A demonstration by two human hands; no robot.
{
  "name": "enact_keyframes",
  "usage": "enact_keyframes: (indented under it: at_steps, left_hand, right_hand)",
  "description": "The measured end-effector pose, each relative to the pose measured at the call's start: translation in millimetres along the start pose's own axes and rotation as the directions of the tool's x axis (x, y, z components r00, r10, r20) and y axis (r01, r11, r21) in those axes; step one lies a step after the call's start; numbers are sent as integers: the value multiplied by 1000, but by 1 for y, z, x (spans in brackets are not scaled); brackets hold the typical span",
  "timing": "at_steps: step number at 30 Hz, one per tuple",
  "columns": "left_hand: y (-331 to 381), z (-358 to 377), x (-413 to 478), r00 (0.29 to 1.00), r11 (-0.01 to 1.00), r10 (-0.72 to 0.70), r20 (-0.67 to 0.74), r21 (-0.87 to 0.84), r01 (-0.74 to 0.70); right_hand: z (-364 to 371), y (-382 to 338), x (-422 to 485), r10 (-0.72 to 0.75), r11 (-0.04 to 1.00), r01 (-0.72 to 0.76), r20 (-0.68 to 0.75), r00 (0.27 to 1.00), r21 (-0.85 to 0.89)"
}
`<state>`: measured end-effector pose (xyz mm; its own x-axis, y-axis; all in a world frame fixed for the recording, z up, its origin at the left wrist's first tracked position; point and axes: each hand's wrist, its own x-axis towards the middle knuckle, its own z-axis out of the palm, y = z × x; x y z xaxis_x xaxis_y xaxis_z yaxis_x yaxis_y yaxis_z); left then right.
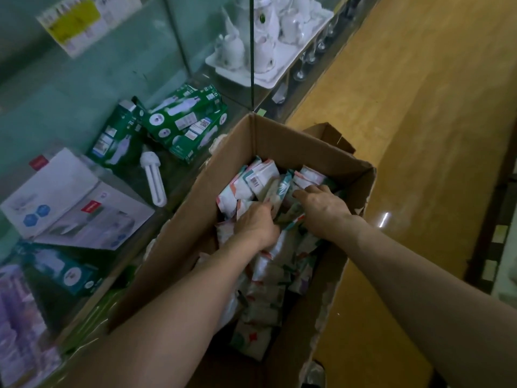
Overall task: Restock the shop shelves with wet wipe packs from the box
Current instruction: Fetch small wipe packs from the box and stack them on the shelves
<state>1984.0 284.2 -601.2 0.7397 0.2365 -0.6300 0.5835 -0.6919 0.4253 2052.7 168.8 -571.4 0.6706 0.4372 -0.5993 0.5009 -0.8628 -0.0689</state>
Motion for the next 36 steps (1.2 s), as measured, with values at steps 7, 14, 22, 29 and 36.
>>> enact_keyframes:
  at_steps: [7,14,22,29,36]
  left_hand:
    - [-19,0,8,995,804,-70,70,-586,98]
    - [-32,-17,7,933,208,-146,329,-912,354]
    - [-39,-13,1,938,257,-342,61,-954,156]
    - [-43,-6,-3,843,459,-505,-186,-885,79]
    - [-46,-8,-1,858,769,-421,-294,-617,165]
  right_hand:
    - [-10,-7,3,-1,1000,2,-74,997,7]
    - [-25,-23,16,57,792,-20,-42,998,610]
    - [6,-43,43,188,801,-138,-25,982,583]
    - [12,-40,55,177,945,-130,-135,975,301]
    - [30,-39,69,-88,995,92,-108,990,33]
